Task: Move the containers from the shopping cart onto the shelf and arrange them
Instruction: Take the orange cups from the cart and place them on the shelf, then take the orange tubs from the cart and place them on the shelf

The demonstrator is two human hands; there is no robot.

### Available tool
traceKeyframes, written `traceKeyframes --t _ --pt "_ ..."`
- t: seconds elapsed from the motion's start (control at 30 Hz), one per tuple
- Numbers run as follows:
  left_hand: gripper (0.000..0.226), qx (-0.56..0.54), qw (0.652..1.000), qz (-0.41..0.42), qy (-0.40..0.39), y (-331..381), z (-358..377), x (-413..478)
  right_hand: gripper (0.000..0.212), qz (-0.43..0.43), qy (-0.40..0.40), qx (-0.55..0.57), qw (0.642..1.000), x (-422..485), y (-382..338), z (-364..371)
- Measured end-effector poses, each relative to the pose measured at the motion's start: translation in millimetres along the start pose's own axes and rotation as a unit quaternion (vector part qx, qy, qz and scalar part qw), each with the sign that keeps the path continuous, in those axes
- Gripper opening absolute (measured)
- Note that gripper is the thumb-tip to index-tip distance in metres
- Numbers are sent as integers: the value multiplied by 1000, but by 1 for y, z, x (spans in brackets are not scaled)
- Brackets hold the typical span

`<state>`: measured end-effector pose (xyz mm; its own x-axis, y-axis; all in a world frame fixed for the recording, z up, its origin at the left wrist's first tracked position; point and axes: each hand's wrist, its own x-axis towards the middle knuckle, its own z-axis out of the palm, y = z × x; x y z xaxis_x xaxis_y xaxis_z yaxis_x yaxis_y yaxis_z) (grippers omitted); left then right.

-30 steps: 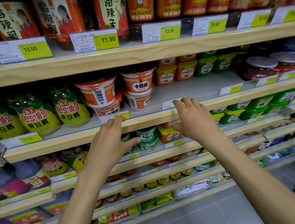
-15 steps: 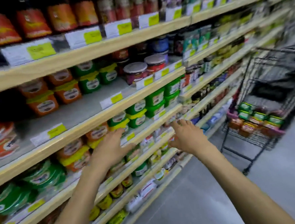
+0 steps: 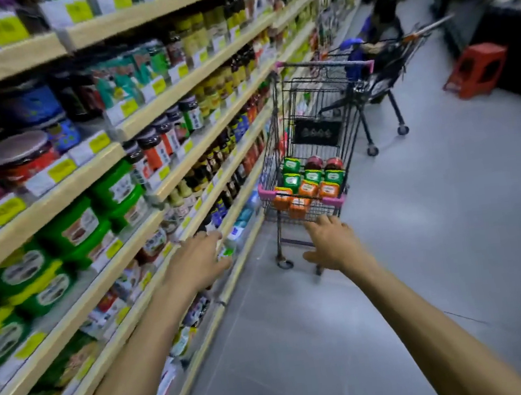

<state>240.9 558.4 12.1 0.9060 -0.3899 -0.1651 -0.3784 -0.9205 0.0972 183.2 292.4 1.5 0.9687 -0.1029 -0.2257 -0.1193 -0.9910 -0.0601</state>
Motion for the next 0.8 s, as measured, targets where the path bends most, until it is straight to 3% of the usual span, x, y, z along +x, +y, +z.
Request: traceKeyframes --t 0.27,0.47,0.8 --pt "59 -1 997 70 -32 58 24 135 63 73 -30 21 997 74 77 17" --pt "53 -38 993 94 -65 76 47 258 63 101 -64 60 991 163 131 1" --pt "47 -49 988 83 -124 89 71 414 60 104 -114 96 983 310 177 16"
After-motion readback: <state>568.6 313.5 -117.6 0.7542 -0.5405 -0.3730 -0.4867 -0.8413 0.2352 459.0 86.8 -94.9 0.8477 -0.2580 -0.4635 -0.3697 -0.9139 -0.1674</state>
